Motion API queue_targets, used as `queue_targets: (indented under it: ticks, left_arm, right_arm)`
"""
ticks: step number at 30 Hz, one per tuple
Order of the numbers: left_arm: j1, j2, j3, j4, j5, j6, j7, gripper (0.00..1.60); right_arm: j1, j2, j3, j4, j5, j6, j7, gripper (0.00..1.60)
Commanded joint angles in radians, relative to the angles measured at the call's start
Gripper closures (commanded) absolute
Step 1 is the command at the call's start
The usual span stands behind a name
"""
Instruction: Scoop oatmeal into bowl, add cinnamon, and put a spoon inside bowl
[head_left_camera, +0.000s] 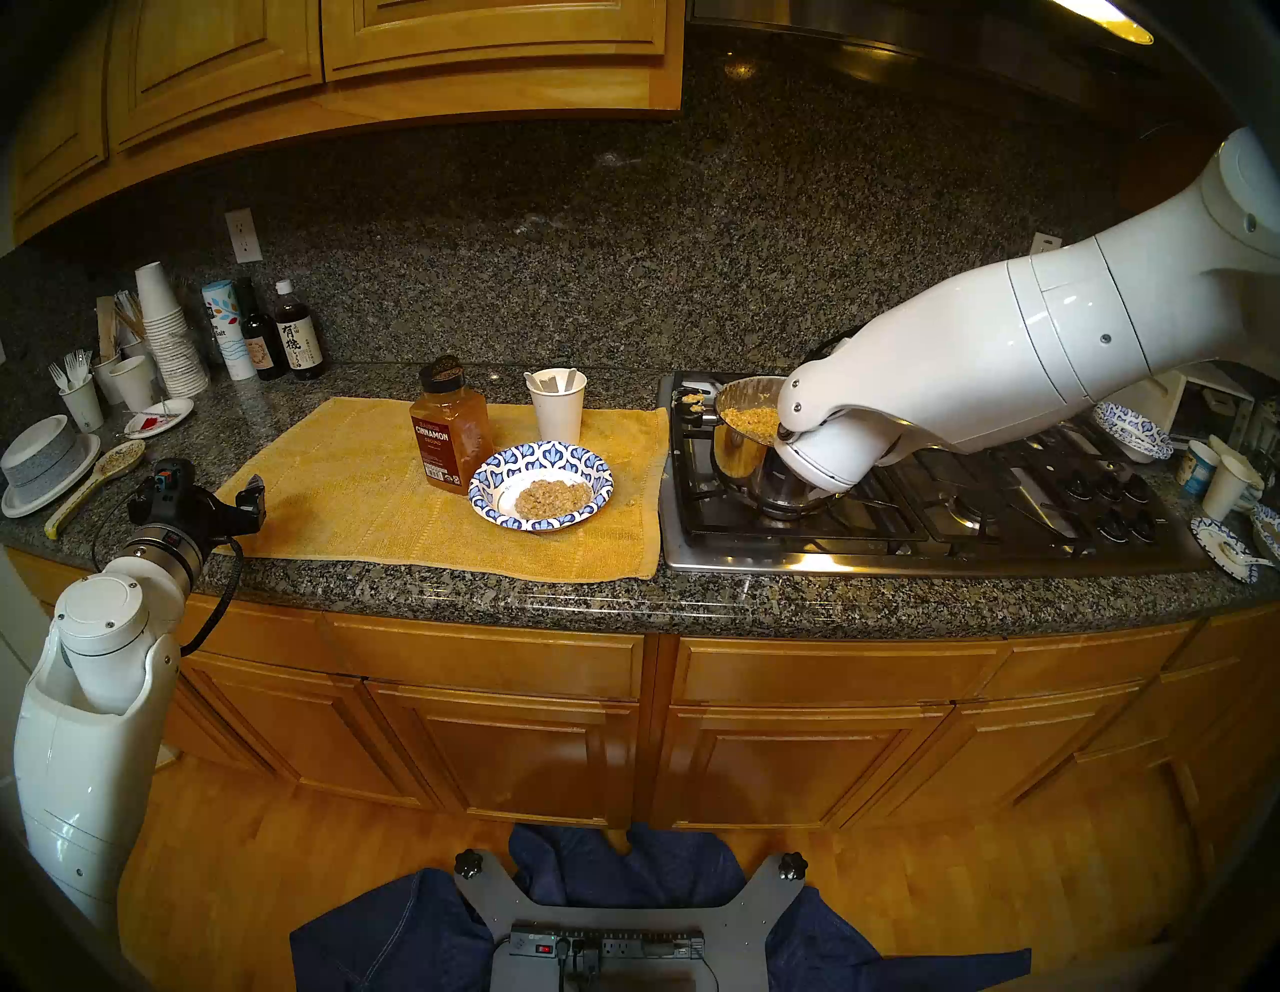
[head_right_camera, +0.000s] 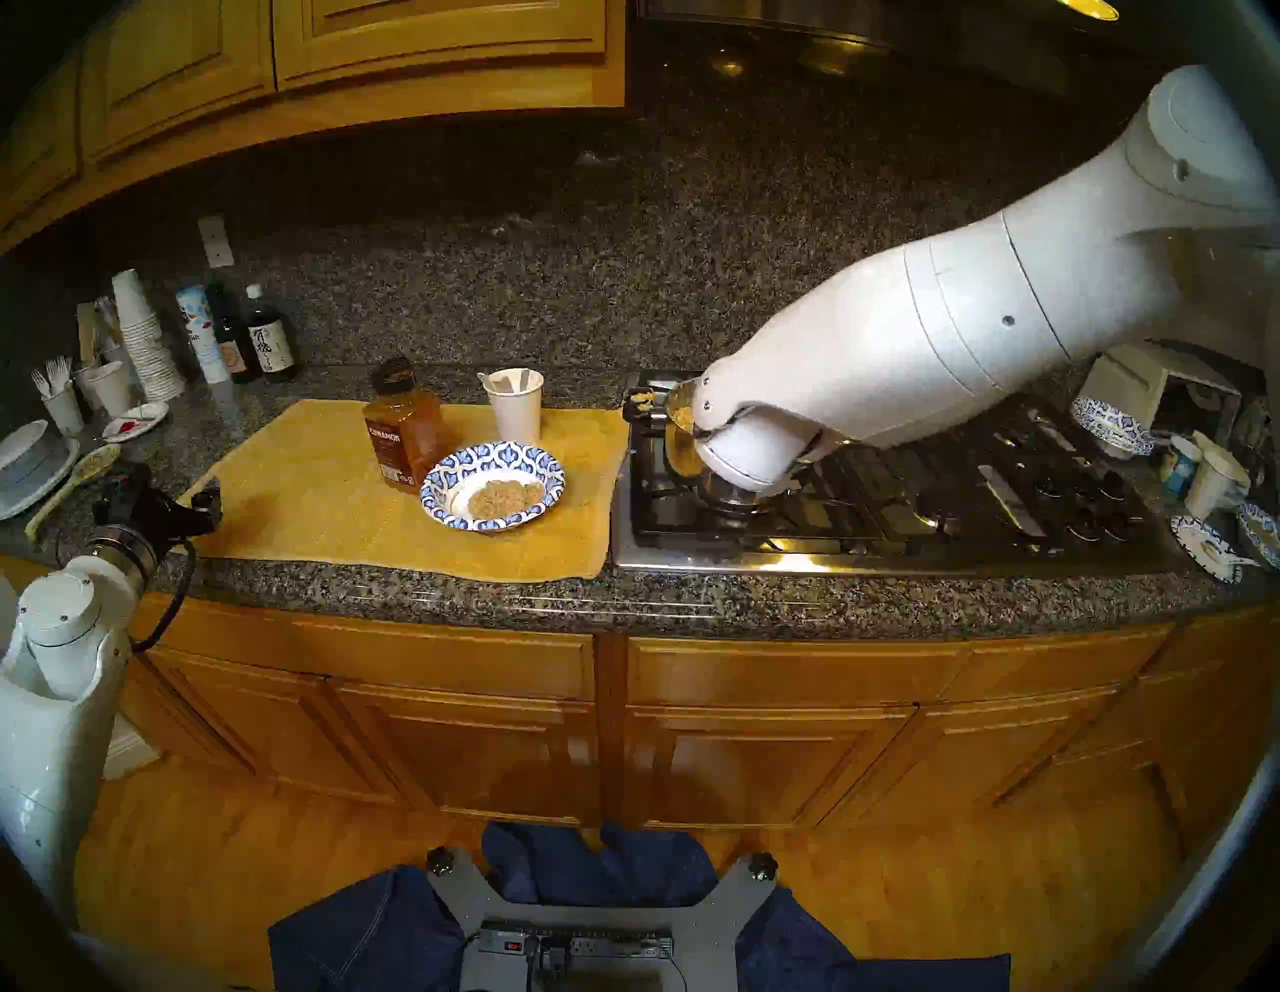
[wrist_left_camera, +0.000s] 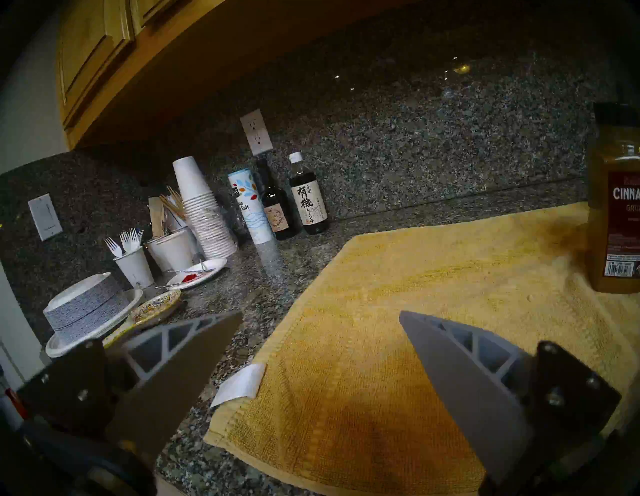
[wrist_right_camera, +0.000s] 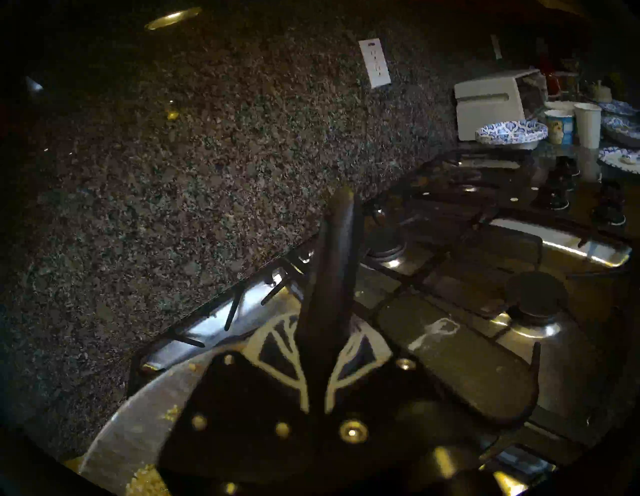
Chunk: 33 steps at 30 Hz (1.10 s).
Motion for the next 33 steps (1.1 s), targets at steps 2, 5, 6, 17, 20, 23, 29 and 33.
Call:
queue_targets:
  ticks: [2, 5, 6, 17, 20, 23, 29, 33]
  left_arm:
    - [-0.018, 0.012, -0.017, -0.022, 0.002, -0.011, 0.001, 0.00]
    - [-0.018, 0.012, -0.017, -0.022, 0.002, -0.011, 0.001, 0.00]
    - [-0.018, 0.012, -0.017, -0.022, 0.002, -0.011, 0.001, 0.00]
    - [-0.018, 0.012, -0.017, -0.022, 0.002, -0.011, 0.001, 0.00]
    - [-0.018, 0.012, -0.017, -0.022, 0.002, -0.011, 0.001, 0.00]
    - [-0.018, 0.012, -0.017, -0.022, 0.002, -0.011, 0.001, 0.00]
    - [-0.018, 0.012, -0.018, -0.022, 0.002, -0.011, 0.001, 0.00]
    - [-0.018, 0.012, -0.018, -0.022, 0.002, -0.011, 0.001, 0.00]
  right_arm:
    - [0.034, 0.098, 0.024, -0.001, -0.003, 0.001, -0.005, 1.60]
    - [0.044, 0.118, 0.023, -0.001, -0.007, 0.001, -0.004, 1.60]
    - [0.046, 0.124, 0.024, -0.002, -0.010, 0.001, -0.003, 1.60]
    - [0.037, 0.157, 0.082, 0.021, -0.017, 0.001, 0.015, 1.60]
    - [0.028, 0.169, 0.104, 0.023, -0.012, 0.001, 0.018, 1.60]
    - [0.017, 0.183, 0.129, 0.027, -0.008, 0.001, 0.022, 1.60]
    - [-0.004, 0.185, 0.161, 0.038, -0.015, 0.001, 0.030, 1.60]
    - [-0.022, 0.199, 0.197, 0.046, -0.006, 0.001, 0.033, 1.60]
